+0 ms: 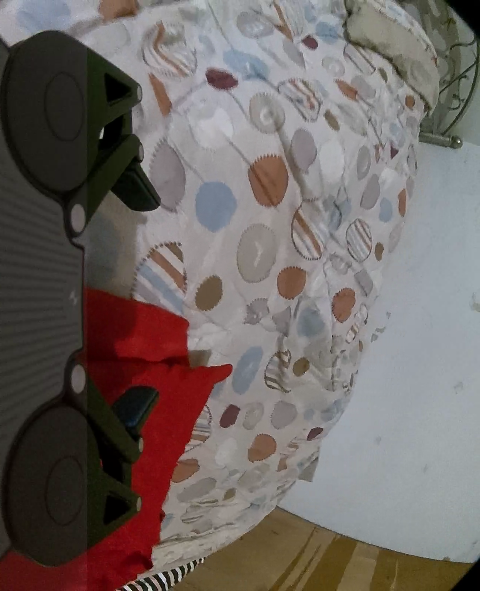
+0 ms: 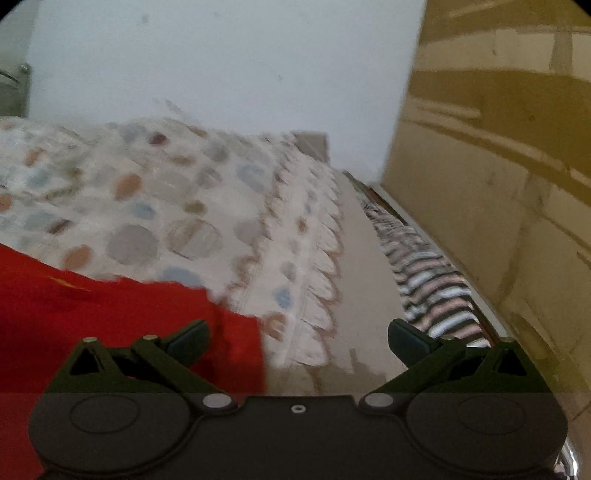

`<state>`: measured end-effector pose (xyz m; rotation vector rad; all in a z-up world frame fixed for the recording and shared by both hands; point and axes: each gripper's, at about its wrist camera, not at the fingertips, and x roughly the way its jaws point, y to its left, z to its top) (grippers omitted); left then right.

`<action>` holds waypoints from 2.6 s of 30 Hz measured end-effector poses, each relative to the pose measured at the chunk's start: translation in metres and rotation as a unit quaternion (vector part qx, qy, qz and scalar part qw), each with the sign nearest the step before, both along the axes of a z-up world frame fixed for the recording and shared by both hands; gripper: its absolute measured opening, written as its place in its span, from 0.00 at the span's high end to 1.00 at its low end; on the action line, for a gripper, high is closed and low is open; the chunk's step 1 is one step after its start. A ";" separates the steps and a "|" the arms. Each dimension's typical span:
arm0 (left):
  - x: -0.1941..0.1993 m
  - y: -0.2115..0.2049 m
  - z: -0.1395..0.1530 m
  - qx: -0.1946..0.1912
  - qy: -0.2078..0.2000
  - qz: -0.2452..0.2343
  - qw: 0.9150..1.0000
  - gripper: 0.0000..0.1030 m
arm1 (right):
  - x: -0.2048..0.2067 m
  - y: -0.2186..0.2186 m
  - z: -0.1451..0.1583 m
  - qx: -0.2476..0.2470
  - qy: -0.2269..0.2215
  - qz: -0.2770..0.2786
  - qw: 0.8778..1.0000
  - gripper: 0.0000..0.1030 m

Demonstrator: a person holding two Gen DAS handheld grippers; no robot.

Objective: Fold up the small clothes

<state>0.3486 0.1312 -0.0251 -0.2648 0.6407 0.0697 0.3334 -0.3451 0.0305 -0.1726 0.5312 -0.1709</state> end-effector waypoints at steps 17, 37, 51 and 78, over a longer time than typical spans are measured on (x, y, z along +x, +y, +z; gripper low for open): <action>-0.070 -0.004 -0.007 -0.018 0.065 0.030 0.997 0.00 | -0.085 0.128 -0.037 -0.042 -0.090 0.091 0.991 0.01; -0.066 0.002 -0.023 -0.050 0.097 0.035 0.993 0.00 | -0.070 0.147 -0.064 -0.018 -0.059 0.116 0.991 0.01; -0.063 -0.013 -0.035 -0.085 0.038 -0.025 0.995 0.00 | -0.060 0.169 -0.084 -0.052 -0.021 0.137 0.989 0.00; -0.079 0.001 -0.067 -0.206 0.029 -0.058 0.976 0.01 | -0.053 0.159 -0.094 -0.004 -0.010 0.137 0.991 0.00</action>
